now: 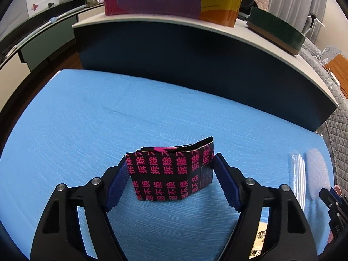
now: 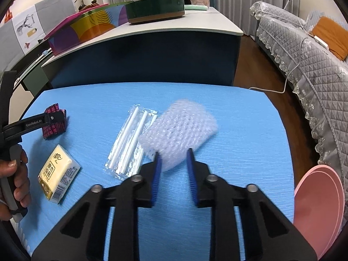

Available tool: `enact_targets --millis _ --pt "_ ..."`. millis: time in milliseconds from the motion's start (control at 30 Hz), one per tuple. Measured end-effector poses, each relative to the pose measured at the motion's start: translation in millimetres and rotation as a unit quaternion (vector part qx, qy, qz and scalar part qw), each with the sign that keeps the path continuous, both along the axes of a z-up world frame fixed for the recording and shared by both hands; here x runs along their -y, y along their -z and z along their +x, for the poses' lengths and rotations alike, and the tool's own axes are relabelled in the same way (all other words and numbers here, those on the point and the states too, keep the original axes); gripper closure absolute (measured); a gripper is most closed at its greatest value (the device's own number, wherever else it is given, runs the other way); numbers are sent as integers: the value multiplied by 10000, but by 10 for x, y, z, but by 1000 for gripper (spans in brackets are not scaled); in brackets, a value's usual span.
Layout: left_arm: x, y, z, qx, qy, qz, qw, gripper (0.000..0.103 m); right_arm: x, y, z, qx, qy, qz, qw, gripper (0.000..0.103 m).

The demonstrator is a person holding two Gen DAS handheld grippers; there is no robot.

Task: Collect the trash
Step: 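Grasp the black-and-pink printed card with the left tool while the right tool grasps the bubble-wrap sleeve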

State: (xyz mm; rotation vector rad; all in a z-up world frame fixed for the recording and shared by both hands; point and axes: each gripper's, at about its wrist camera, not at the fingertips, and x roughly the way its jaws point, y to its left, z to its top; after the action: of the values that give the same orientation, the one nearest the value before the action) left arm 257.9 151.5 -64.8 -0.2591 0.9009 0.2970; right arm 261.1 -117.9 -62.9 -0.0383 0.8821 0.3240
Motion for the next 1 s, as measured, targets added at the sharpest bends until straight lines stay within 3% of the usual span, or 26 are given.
enact_targets --millis 200,1000 --pt "65 -90 -51 134 68 114 9998 31 41 -132 -71 210 6 22 9998 96" --pt "268 -427 -343 654 287 391 9967 31 359 -503 -411 676 200 141 9974 97"
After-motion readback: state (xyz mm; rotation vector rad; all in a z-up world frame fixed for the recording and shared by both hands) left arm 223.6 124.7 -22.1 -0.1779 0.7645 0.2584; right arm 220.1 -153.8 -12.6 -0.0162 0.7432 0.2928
